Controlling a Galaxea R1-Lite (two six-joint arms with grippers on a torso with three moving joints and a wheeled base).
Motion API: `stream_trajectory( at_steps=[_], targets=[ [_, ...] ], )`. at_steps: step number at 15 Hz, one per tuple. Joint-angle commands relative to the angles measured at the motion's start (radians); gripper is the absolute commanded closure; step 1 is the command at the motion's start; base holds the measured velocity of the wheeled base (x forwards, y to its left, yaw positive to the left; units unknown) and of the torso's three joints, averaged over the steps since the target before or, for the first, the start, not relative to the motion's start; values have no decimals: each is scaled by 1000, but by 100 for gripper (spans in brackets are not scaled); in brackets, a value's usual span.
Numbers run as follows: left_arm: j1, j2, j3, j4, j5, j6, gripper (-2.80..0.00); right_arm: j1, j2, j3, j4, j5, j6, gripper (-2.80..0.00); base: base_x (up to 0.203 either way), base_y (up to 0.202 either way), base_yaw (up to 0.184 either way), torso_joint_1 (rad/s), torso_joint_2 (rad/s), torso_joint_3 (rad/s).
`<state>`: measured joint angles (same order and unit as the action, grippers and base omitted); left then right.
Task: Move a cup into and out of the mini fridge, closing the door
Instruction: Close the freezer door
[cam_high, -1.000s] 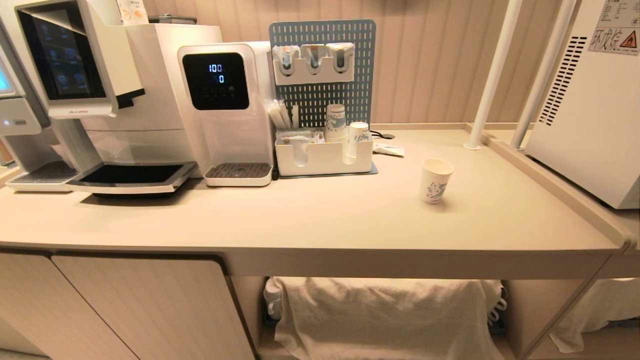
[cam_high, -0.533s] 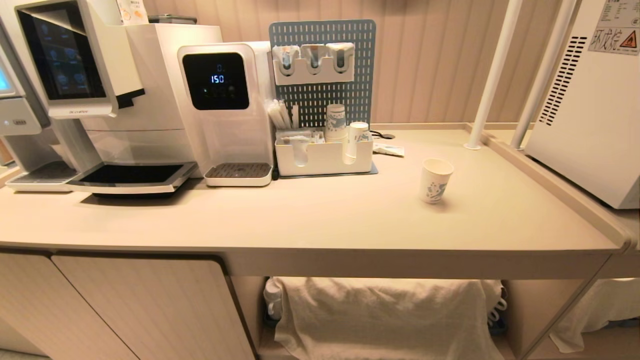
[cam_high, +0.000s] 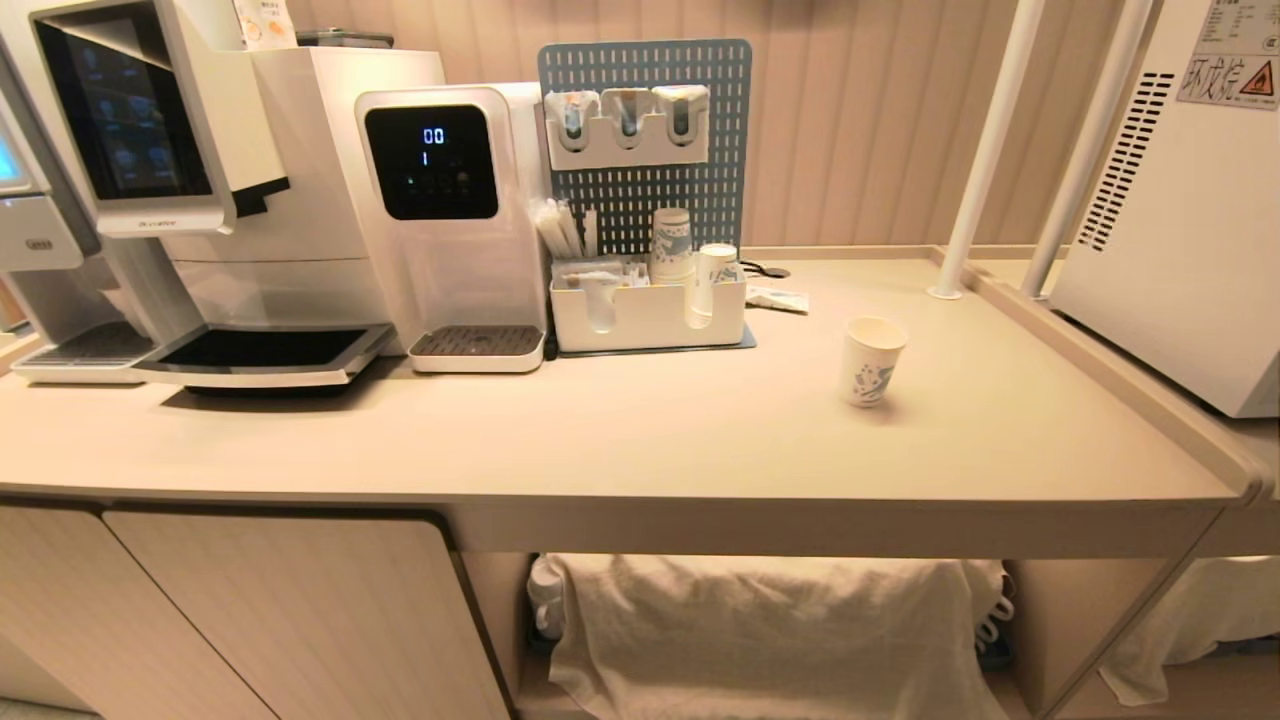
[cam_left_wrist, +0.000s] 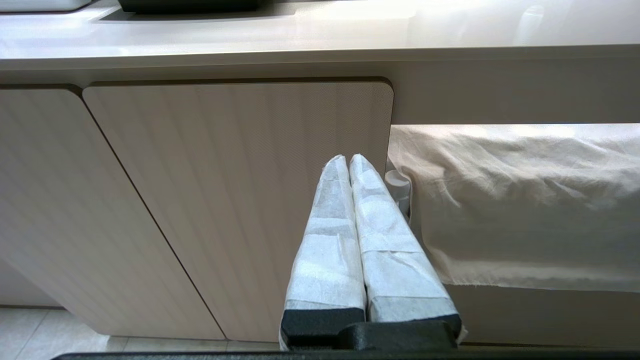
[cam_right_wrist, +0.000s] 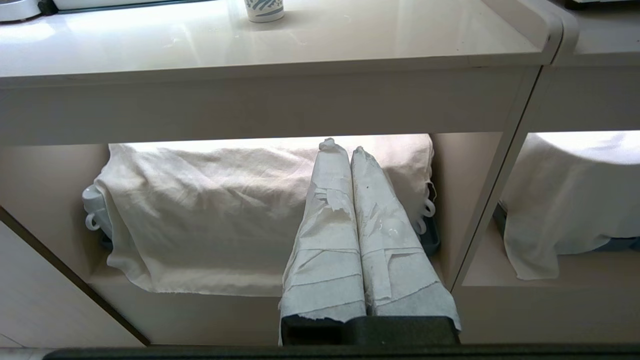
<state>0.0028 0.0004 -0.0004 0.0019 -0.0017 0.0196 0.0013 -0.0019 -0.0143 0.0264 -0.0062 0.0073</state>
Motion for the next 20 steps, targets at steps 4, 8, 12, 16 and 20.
stream_trajectory(
  at_steps=[4, 8, 12, 16, 20],
  targets=[
    [0, 0, 0, 1, -1, 2, 0, 0, 0, 7, -13, 11, -41, 0, -147, 0, 1, 2, 0, 2],
    [0, 0, 0, 1, -1, 2, 0, 0, 0, 7, -14, 9, -37, 0, -193, 0, -2, 2, 4, 1],
    [0, 1, -1, 3, -6, 17, 0, 0, 0, 7, -14, 7, -31, 0, -156, -1, -3, 1, 1, 5],
    [1, 3, -1, 3, -8, 68, 0, 0, 0, 7, -16, 9, -41, 0, -2, -48, 2, 2, 2, 0],
    [2, 3, -1, 3, -9, 68, 0, 0, 0, 8, -16, 9, -40, 0, 0, -187, -3, 4, 4, 3]
  ],
)
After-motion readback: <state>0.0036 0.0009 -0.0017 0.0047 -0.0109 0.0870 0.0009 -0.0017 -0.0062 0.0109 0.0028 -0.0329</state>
